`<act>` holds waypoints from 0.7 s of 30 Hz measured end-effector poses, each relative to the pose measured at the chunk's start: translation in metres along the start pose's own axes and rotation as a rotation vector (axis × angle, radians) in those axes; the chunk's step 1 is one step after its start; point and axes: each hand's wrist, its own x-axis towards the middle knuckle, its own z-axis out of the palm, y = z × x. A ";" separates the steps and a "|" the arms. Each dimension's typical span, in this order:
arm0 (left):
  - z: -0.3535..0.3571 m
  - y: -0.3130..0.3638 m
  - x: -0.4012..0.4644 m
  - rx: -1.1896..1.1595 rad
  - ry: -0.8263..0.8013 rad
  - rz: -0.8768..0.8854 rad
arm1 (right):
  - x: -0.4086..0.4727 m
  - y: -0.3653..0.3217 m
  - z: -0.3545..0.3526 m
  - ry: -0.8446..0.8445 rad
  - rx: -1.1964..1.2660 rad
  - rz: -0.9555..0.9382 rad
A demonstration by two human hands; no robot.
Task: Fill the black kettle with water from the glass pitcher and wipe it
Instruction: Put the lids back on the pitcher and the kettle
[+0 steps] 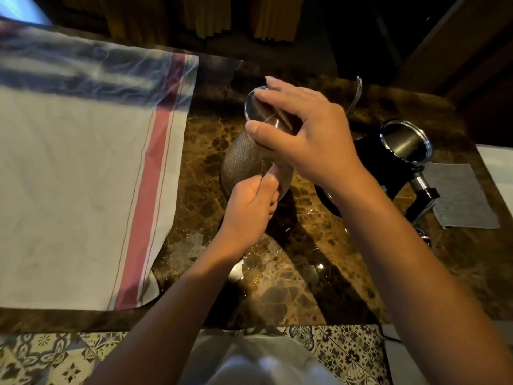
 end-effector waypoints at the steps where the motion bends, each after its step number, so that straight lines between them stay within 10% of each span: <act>1: 0.000 0.000 0.001 -0.004 0.001 -0.001 | 0.002 0.000 -0.001 -0.007 -0.028 -0.001; 16: 0.032 -0.007 -0.005 0.078 0.345 0.103 | -0.013 -0.005 -0.003 -0.049 0.253 -0.023; 21: 0.045 -0.003 -0.005 0.143 0.422 0.159 | -0.018 0.002 -0.011 -0.184 0.012 -0.142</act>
